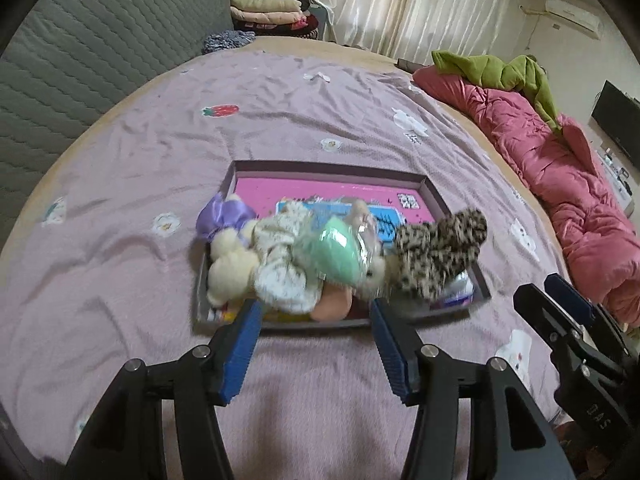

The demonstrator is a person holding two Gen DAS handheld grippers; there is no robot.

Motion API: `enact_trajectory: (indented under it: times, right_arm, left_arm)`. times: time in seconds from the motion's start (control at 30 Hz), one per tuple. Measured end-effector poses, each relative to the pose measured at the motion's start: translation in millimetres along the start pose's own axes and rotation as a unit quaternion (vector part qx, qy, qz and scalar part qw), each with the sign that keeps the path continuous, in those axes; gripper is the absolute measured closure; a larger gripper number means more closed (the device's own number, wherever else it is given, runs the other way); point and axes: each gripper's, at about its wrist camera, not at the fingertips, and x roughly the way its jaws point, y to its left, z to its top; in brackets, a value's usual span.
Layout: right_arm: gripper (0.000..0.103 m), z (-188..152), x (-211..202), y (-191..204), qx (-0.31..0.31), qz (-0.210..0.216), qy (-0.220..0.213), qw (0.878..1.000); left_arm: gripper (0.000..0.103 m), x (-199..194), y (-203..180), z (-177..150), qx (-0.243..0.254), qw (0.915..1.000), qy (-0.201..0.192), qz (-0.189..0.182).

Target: Organize soft objects

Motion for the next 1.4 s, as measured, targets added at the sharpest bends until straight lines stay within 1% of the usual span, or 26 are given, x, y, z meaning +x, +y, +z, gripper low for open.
enact_trajectory:
  times: [0.1, 0.2, 0.3, 0.43, 0.5, 0.6, 0.87, 1.17, 1.4]
  right_arm:
    - [0.029, -15, -7, 1, -0.006, -0.017, 0.001, 1.000]
    - [0.029, -26, -12, 2, -0.013, -0.024, 0.004, 1.000]
    - [0.029, -41, -18, 2, -0.010, -0.036, 0.005, 0.999]
    - [0.029, -56, -21, 1, 0.005, -0.035, 0.014, 0.999]
    - [0.029, -63, -22, 3, 0.013, -0.031, 0.022, 0.999]
    - [0.028, -74, -21, 12, -0.002, -0.036, 0.029, 0.999]
    - [0.028, -78, -29, 27, -0.025, -0.036, 0.015, 0.999]
    - [0.028, -87, -41, 41, -0.040, -0.038, 0.011, 0.998]
    - [0.028, -91, -36, 48, -0.056, -0.035, 0.020, 0.998]
  left_arm:
    - [0.047, -6, 0, -14, 0.001, 0.9999, 0.001, 0.016]
    - [0.047, -9, -1, -26, 0.006, 0.9995, 0.005, 0.030]
    - [0.047, -13, -1, -36, 0.008, 0.9994, 0.007, 0.032]
    - [0.047, -22, 4, -50, 0.005, 0.9994, 0.003, 0.034]
    - [0.047, -21, 6, -57, 0.002, 0.9991, 0.013, 0.039]
    - [0.047, -22, 7, -67, 0.003, 0.9986, 0.021, 0.049]
    - [0.047, -25, 3, -84, 0.009, 0.9986, 0.029, 0.044]
    - [0.047, -28, 1, -87, 0.007, 0.9989, 0.026, 0.038]
    - [0.047, -22, 1, -87, 0.006, 0.9987, 0.032, 0.039]
